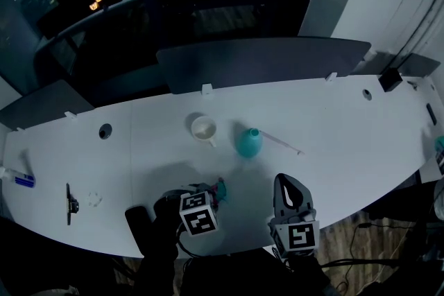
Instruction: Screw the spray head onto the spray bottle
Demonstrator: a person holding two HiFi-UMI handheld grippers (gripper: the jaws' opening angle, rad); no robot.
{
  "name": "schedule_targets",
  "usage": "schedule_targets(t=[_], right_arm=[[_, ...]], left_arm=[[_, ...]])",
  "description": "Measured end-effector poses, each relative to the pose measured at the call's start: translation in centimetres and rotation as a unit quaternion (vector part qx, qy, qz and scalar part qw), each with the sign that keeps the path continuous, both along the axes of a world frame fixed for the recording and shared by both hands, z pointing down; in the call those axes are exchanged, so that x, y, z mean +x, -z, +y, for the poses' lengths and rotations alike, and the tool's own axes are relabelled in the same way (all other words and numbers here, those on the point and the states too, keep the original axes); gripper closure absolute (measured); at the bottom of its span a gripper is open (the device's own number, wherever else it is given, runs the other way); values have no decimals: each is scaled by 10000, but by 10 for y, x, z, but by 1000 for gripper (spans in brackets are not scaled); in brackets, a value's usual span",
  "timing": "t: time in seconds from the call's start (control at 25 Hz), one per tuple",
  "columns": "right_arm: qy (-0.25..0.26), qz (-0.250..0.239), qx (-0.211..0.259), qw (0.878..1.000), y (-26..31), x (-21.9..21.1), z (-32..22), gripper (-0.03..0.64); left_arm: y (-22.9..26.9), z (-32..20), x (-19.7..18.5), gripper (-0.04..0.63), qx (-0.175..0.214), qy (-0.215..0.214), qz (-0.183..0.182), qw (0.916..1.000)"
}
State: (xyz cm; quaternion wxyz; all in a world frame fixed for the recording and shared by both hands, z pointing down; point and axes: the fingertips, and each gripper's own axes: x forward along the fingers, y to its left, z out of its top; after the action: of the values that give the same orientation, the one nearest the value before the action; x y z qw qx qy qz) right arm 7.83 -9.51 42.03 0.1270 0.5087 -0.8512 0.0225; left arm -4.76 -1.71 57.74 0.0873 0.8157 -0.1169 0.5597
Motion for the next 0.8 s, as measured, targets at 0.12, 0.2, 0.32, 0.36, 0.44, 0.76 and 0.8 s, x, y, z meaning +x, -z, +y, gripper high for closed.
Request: schedule_targets(t=[0.12, 0.2, 0.32, 0.36, 0.44, 0.76, 0.8], right_arm=[[-35, -17, 33, 10000, 2, 1, 2, 611], [-89, -10, 20, 10000, 2, 3, 2, 609], [-116, -1, 8, 9999, 2, 5, 2, 611], [-117, 5, 4, 9999, 0, 6, 3, 609], [-146, 27, -30, 9999, -3, 8, 3, 611], [-113, 7, 26, 9999, -1, 4, 3, 611], [-107, 8, 19, 9999, -1, 4, 3, 611]], left_arm=[[-10, 2, -5, 457, -17, -276, -452, 9986], [-16, 5, -6, 457, -81, -390, -588, 9975], [-21, 11, -5, 456, -193, -425, -566, 9973], [-21, 11, -4, 456, -223, -407, -540, 9975], [-20, 10, -7, 454, -266, -321, -573, 9975], [-21, 9, -7, 348, -964, 914, -442, 9902], [-22, 6, -7, 349, -1005, 1081, -477, 9879]])
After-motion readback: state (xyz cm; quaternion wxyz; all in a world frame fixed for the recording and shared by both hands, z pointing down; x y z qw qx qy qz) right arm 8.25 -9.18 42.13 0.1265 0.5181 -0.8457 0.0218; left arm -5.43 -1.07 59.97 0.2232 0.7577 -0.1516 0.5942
